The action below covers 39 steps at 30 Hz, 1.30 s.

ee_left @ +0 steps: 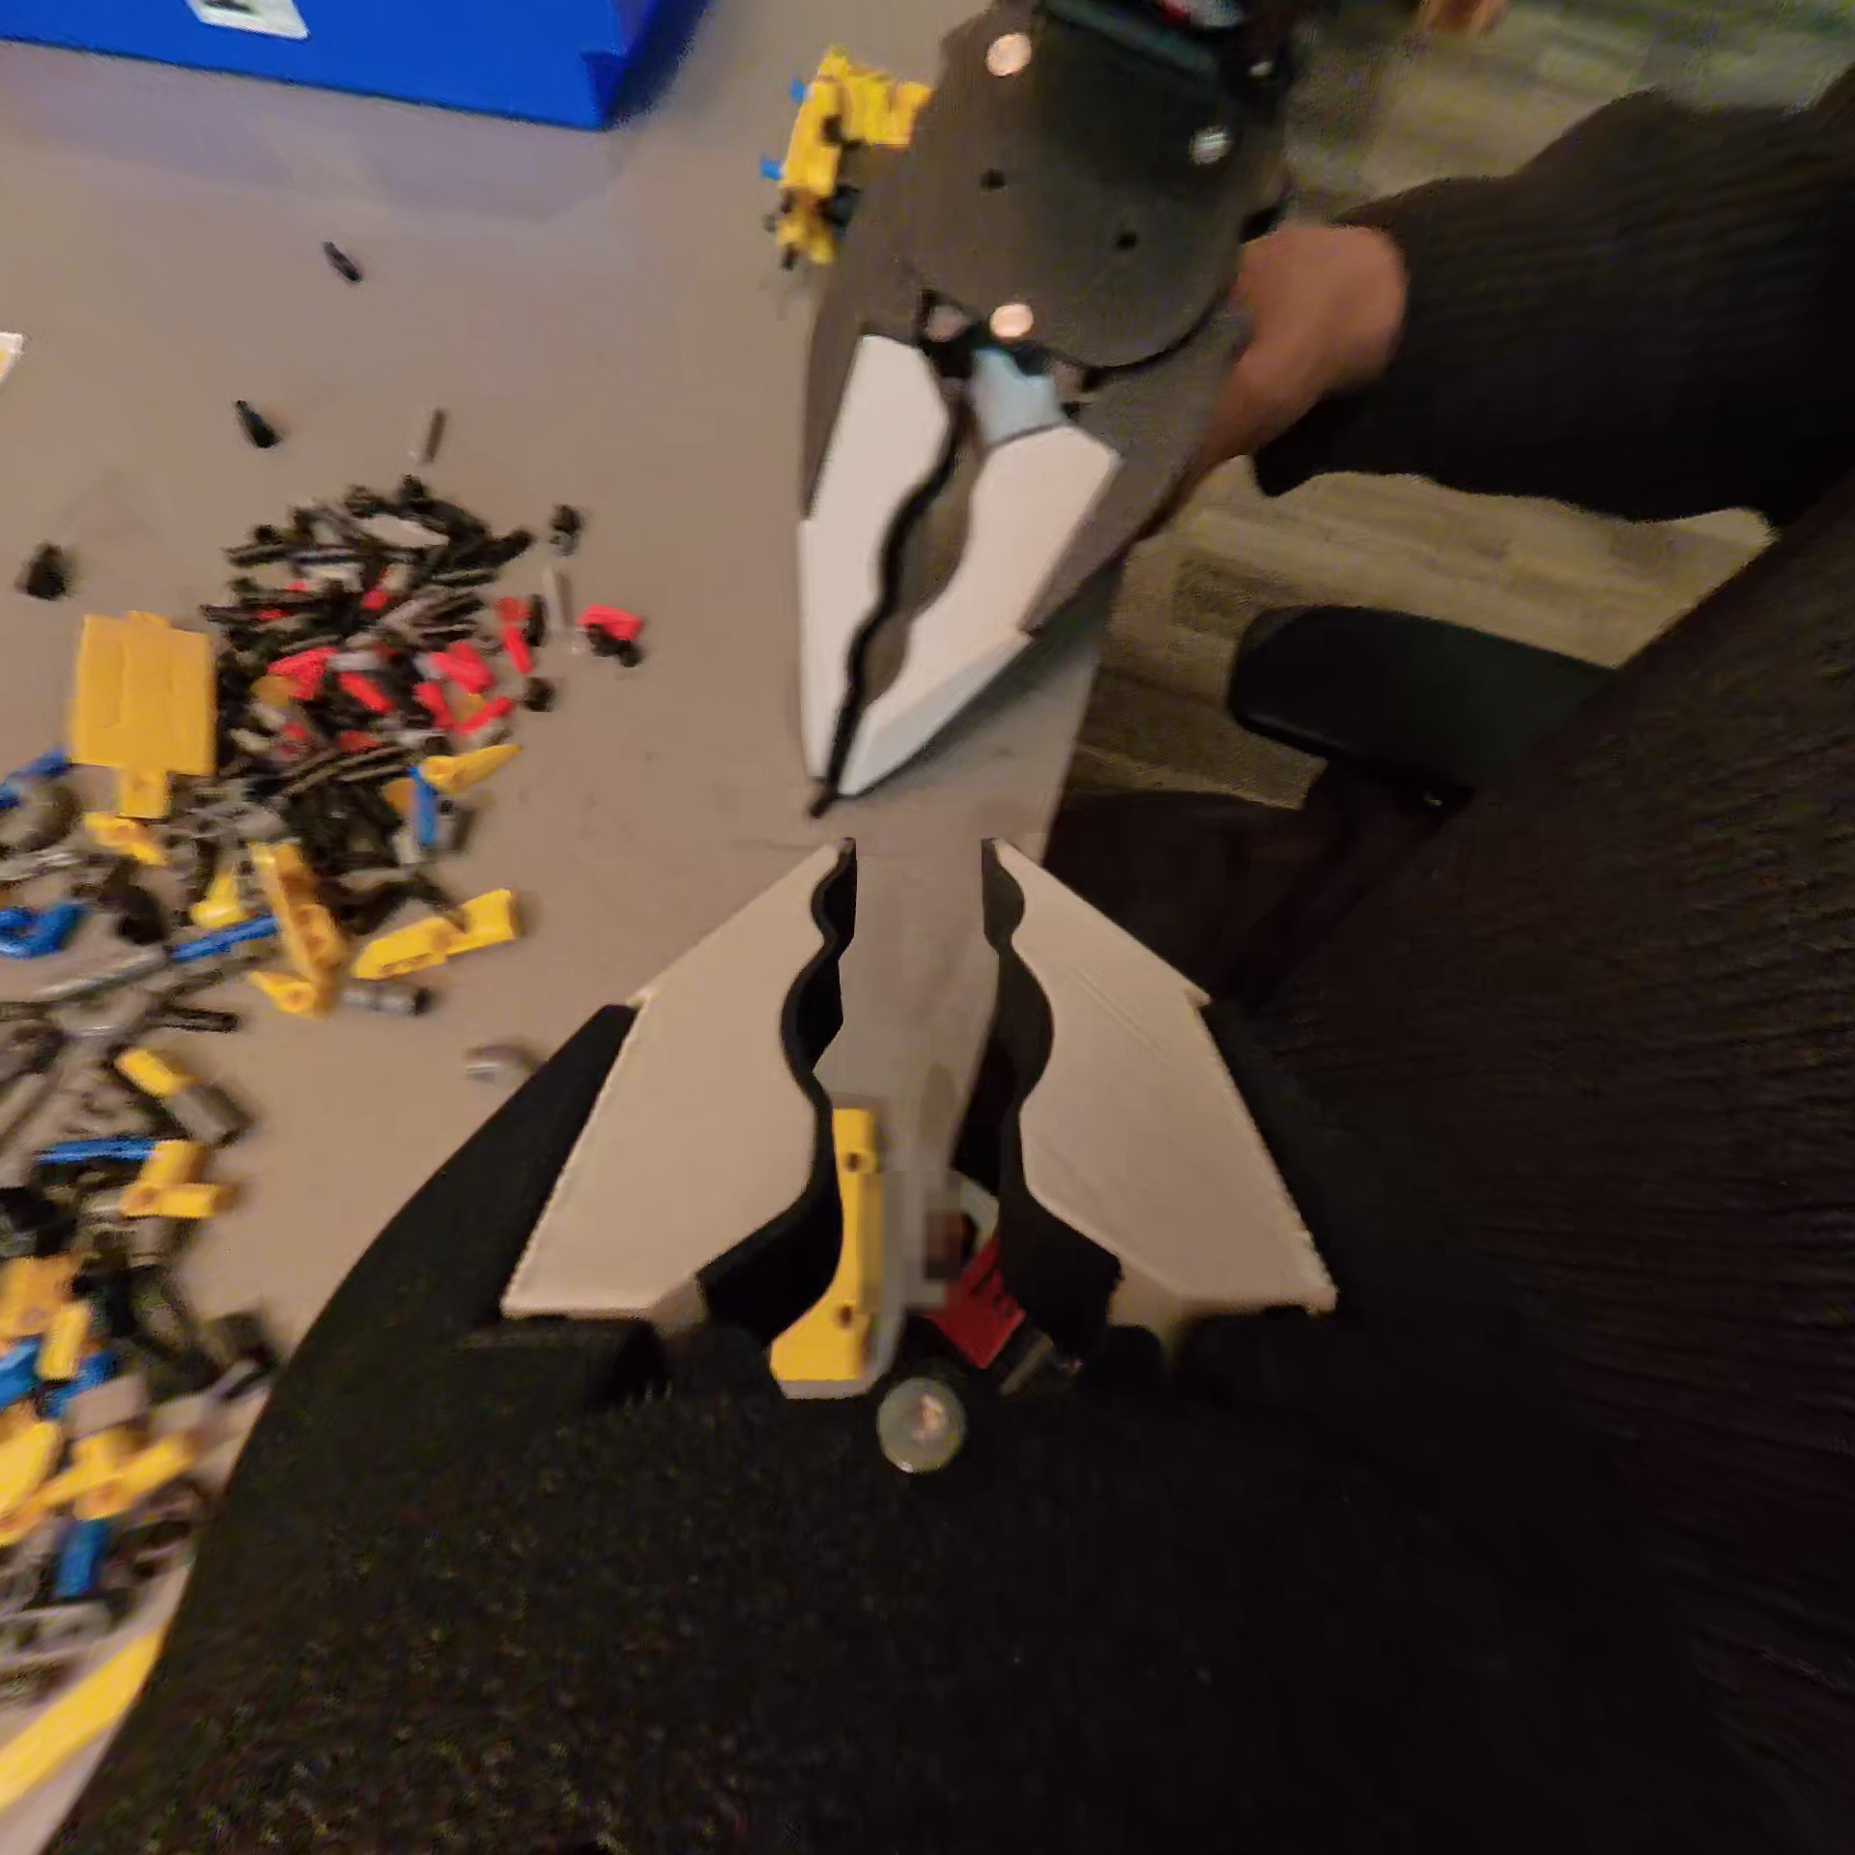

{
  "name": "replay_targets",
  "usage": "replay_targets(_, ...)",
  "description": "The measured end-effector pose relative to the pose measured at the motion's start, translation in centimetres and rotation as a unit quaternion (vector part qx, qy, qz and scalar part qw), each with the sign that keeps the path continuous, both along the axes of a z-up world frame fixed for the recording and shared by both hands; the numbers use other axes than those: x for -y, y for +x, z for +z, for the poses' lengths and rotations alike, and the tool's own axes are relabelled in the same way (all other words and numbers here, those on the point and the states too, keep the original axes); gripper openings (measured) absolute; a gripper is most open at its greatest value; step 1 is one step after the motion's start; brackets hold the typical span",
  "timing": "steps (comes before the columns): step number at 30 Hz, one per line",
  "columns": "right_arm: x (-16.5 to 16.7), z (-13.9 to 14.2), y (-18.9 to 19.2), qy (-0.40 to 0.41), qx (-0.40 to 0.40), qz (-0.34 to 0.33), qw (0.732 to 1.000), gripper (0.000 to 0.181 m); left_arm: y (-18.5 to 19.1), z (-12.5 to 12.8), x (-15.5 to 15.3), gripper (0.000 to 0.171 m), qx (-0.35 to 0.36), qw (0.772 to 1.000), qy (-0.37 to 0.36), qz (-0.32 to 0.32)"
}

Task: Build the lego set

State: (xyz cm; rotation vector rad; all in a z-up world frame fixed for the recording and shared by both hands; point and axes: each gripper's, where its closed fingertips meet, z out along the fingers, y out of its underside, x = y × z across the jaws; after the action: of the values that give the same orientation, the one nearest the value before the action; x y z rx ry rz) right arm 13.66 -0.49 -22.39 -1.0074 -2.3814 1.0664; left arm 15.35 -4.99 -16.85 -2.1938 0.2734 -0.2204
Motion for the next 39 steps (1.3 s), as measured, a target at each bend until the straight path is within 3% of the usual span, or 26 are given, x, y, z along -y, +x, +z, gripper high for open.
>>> replay_targets(2,0.0,0.0,0.0,0.006,-0.006,0.0,1.0,0.004,2.7,-0.4,1.2,0.024,0.018,1.0,0.002,-0.023)
replay_targets(4,0.0,0.0,0.0,0.013,-0.013,0.001,1.0,0.004,5.1,-2.3,2.4,0.024,0.019,0.999,-0.018,-0.039)
replay_targets(9,0.0,0.1,0.0,0.042,-0.043,0.002,0.998,0.004,8.8,-12.5,5.5,0.025,-0.023,0.986,-0.145,-0.08)
replay_targets(11,0.0,0.1,0.0,0.052,-0.052,0.001,0.997,0.004,9.5,-15.1,5.9,0.025,-0.033,0.983,-0.156,-0.093)
replay_targets(16,0.0,0.0,0.0,0.039,-0.039,0.001,0.998,0.004,13.8,-17.8,6.9,0.027,0.058,0.967,-0.16,-0.188)
replay_targets(19,0.0,0.0,0.0,0.025,-0.026,0.001,0.999,0.004,14.9,-19.5,8.0,0.025,0.076,0.957,-0.196,-0.201)
replay_targets(22,0.0,0.0,0.0,0.024,-0.025,0.0,0.999,0.004,14.8,-18.0,8.3,0.019,0.059,0.966,-0.17,-0.188)
replay_targets(25,0.0,0.0,0.0,0.029,-0.029,0.0,0.999,0.005,13.5,-14.6,7.9,0.018,0.061,0.982,-0.113,-0.14)
replay_targets(29,0.0,0.0,0.0,0.025,-0.026,0.0,0.999,0.004,10.2,-7.6,6.3,0.018,0.048,0.997,-0.014,-0.058)
replay_targets(33,0.0,0.0,-0.1,0.022,-0.022,0.0,1.0,0.004,3.9,-0.3,3.5,0.017,-0.031,0.996,0.063,0.063)
replay_targets(36,0.0,0.0,-0.1,0.023,-0.024,0.0,0.999,0.004,-1.6,1.2,1.2,0.018,-0.073,0.984,0.047,0.155)
replay_targets(39,0.0,0.0,-0.1,0.027,-0.027,-0.001,0.999,0.004,-4.0,-1.4,-1.0,0.018,-0.049,0.981,-0.032,0.186)
